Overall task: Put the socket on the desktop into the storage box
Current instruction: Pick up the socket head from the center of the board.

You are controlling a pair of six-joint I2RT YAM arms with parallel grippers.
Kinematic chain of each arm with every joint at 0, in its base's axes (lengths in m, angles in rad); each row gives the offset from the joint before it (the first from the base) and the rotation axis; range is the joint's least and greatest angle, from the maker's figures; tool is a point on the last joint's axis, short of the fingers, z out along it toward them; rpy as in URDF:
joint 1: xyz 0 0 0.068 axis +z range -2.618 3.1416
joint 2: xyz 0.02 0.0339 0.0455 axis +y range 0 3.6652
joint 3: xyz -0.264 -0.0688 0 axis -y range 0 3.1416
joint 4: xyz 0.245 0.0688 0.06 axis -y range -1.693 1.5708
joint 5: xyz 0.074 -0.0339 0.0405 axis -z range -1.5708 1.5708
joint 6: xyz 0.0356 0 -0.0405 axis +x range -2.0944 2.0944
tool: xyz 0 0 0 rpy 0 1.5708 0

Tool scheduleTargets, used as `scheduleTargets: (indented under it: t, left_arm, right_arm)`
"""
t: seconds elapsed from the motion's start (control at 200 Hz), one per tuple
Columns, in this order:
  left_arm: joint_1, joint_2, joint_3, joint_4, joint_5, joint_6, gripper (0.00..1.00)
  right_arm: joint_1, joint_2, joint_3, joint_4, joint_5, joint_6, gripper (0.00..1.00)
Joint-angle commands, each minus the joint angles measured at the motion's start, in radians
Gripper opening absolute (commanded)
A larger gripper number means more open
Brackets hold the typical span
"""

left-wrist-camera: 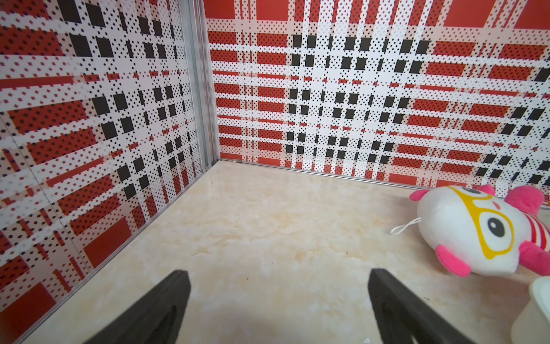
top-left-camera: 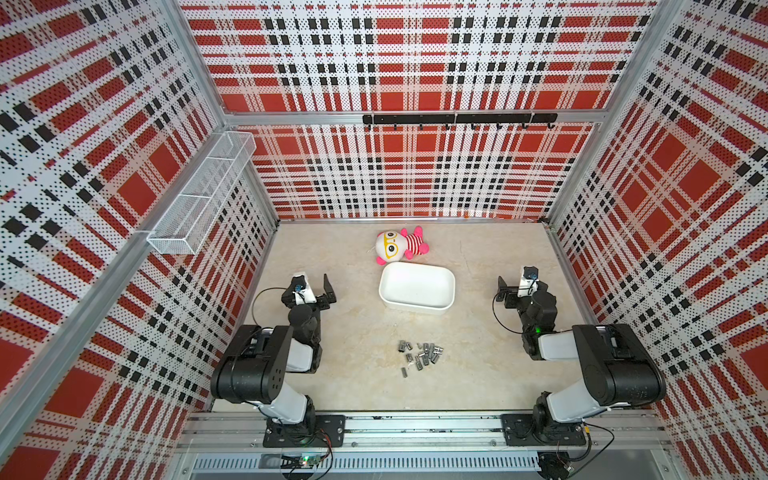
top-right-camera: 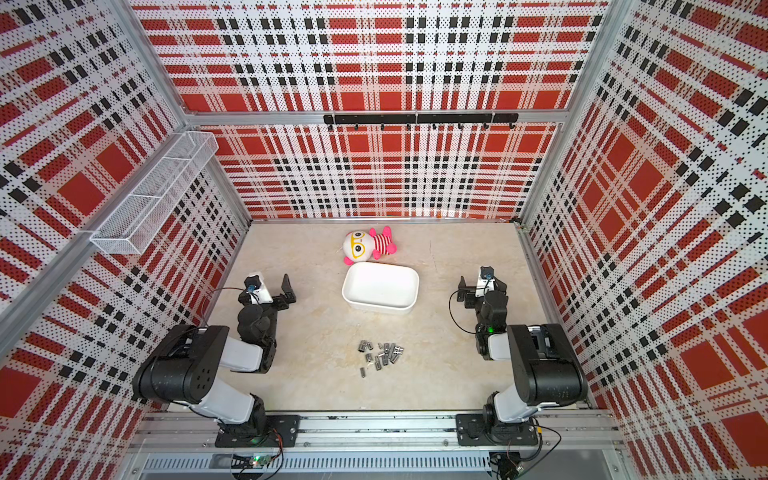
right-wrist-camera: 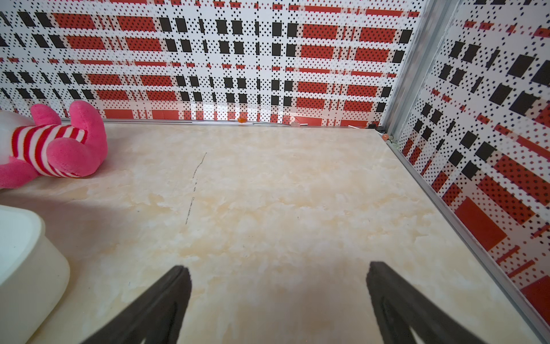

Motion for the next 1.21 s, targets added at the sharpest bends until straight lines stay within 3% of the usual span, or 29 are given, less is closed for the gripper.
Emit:
scheduleTargets:
  t: [0.0,0.18,0.326,0.421,0.506,0.566,0.696,0.756,0.807,0.902,0.992,1.037,1.077,1.202]
  left_arm:
    - [0.007,-0.004,0.016,0.004,0.010,-0.006,0.99]
    - [0.034,-0.111,0.003,-0.062,-0.059,-0.072,0.99]
    - [0.045,-0.291,-0.011,-0.169,-0.090,-0.092,0.99]
    - [0.038,-0.449,-0.060,-0.172,-0.132,-0.134,0.99]
    - [0.057,-0.558,-0.076,-0.243,-0.172,-0.331,0.99]
    - [0.082,-0.599,-0.050,-0.347,-0.126,-0.442,0.99]
    - [0.092,-0.624,0.003,-0.510,-0.013,-0.462,0.99]
    - [0.096,-0.643,-0.002,-0.557,-0.005,-0.510,0.99]
    - [0.099,-0.660,-0.032,-0.552,-0.031,-0.580,0.99]
    - [0.125,-0.686,-0.062,-0.521,0.008,-0.614,0.99]
    - [0.132,-0.692,-0.043,-0.504,0.147,-0.587,0.99]
    - [0.109,-0.686,-0.016,-0.505,0.221,-0.567,0.99]
    - [0.057,-0.680,0.002,-0.506,0.221,-0.553,0.99]
    - [-0.227,-0.658,0.080,-0.560,0.055,-0.355,0.99]
  right_arm:
    - [-0.004,-0.018,0.023,-0.055,-0.036,-0.009,1.00]
    - [-0.002,-0.184,0.115,-0.376,-0.013,0.057,1.00]
    - [-0.003,-0.363,0.039,-0.348,-0.033,0.138,1.00]
    - [-0.003,-0.458,0.046,-0.467,0.091,0.241,1.00]
    - [-0.004,-0.470,0.136,-0.738,0.285,0.415,1.00]
    - [-0.009,-0.445,0.176,-0.807,0.284,0.435,1.00]
    - [-0.013,-0.424,0.183,-0.782,0.118,0.404,1.00]
    - [-0.013,-0.461,0.162,-0.767,0.114,0.412,1.00]
    - [-0.013,-0.512,0.132,-0.763,0.142,0.444,1.00]
    - [-0.013,-0.630,0.075,-0.827,0.334,0.608,1.00]
    - [-0.012,-0.734,0.045,-0.896,0.431,0.738,1.00]
    - [-0.013,-0.777,0.041,-0.907,0.430,0.765,1.00]
    - [-0.012,-0.808,0.046,-0.919,0.402,0.771,1.00]
    - [-0.013,-0.853,0.129,-0.981,0.175,0.685,1.00]
